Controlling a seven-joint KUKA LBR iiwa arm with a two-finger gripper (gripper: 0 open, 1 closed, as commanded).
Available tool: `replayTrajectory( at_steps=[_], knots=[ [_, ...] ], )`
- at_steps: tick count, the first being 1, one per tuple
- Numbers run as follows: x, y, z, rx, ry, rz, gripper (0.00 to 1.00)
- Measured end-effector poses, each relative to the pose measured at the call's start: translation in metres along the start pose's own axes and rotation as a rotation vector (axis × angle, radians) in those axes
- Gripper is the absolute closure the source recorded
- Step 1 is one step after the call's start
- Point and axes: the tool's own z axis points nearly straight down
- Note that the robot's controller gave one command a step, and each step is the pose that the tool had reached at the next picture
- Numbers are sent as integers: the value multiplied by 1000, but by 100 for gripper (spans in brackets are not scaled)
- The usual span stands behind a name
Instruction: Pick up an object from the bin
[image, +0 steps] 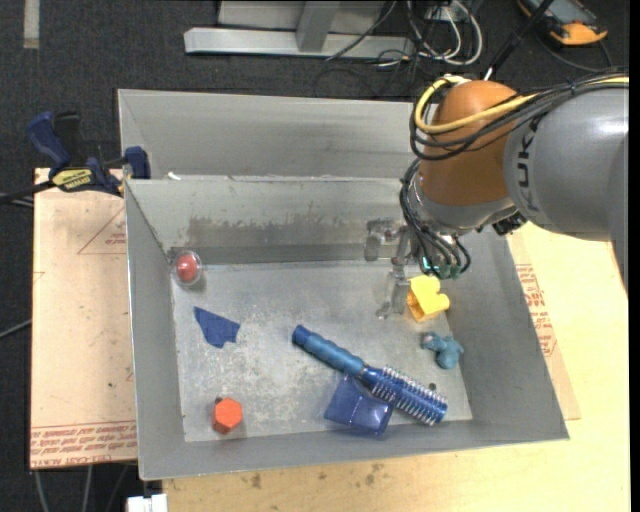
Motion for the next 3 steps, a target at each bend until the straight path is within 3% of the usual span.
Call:
replayTrajectory(
  at_steps=[1,2,3],
  knots=[
    [67,36,82,-1,0,-11,0],
    [89,68,51,-2,-6,297,0],
    [100,67,42,-1,-5,427,0]
  ],
)
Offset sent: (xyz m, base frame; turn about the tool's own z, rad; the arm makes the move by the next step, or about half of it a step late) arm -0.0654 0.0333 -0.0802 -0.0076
